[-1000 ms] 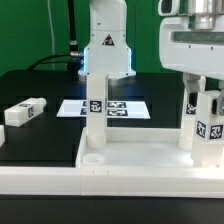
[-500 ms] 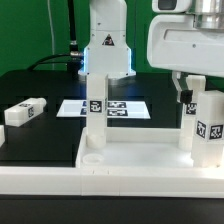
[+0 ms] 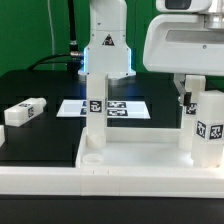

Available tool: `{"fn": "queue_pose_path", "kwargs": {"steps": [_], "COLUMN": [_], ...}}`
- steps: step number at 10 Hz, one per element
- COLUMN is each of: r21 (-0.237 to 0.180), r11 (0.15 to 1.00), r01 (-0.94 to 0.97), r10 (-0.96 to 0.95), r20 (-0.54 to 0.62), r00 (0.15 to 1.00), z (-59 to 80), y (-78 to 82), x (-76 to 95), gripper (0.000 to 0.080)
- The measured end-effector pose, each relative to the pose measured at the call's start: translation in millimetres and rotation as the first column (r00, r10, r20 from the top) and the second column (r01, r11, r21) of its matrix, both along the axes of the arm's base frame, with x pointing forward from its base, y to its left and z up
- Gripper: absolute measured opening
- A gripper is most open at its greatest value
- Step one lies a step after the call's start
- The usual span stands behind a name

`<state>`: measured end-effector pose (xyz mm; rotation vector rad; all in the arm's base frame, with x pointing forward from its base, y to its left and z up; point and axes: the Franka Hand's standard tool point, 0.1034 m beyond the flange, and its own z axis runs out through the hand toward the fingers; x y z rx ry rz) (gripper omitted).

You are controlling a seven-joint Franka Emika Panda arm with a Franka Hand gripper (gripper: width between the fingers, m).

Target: Assemble desk

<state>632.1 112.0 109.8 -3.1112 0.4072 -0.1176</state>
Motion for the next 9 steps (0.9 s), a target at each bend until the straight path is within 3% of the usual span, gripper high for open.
{"fn": "queue_pose_path", "kwargs": {"steps": [6,7,9], "r21": [-0.041,-0.053,-0.056], "r11": [0.936,0.908,0.891], "r01": [-0.349,-0.415,-0.450], "r10": [0.349,0.415,0.450], "r20": [-0.010,-0.016,-0.020], "r00": [0.937,0.910,0.893], "z": [1.8,1.8,1.5], "y": [-3.2,-5.4,-6.7], "x": [1.4,1.6,1.7], "gripper": [0.0649,0.0609,0.0323]}}
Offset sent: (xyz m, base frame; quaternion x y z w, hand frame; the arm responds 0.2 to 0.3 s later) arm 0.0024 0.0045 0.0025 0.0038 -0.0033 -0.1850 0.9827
